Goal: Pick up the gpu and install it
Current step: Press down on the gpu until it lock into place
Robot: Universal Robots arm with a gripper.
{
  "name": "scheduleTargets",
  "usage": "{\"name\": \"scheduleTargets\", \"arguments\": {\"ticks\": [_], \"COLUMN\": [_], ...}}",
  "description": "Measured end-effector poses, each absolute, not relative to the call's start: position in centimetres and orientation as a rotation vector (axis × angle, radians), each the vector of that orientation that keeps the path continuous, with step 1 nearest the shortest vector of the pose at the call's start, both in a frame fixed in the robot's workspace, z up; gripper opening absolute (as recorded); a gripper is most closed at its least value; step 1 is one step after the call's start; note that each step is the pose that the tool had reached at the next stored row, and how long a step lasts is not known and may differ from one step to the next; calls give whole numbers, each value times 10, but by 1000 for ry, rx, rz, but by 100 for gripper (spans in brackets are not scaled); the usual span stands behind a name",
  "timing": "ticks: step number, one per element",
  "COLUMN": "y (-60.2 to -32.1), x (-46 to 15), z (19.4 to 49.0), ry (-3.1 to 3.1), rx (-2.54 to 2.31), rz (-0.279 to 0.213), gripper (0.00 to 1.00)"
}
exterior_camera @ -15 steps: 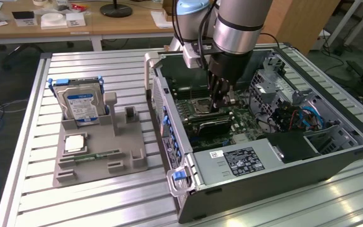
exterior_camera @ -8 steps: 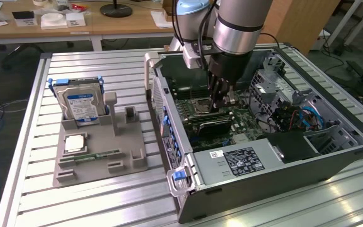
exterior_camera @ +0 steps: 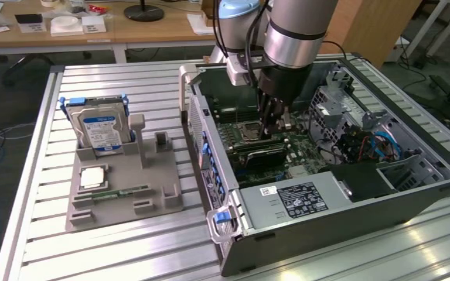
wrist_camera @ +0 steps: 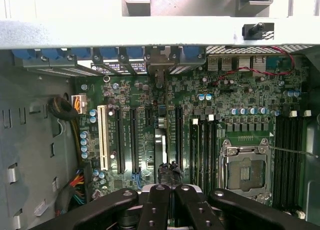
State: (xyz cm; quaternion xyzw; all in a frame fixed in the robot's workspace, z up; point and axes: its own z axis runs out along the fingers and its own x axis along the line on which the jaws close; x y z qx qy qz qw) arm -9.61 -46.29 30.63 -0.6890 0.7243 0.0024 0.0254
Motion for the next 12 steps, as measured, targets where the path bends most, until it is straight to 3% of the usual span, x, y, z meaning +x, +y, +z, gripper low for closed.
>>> {"name": "scheduleTargets", "arguments": {"ticks": [12], "y": [-461], "x": [-96], "z": [305], "ry": [2239], "rx": [-2129], "rz": [10], "gripper": [11]}}
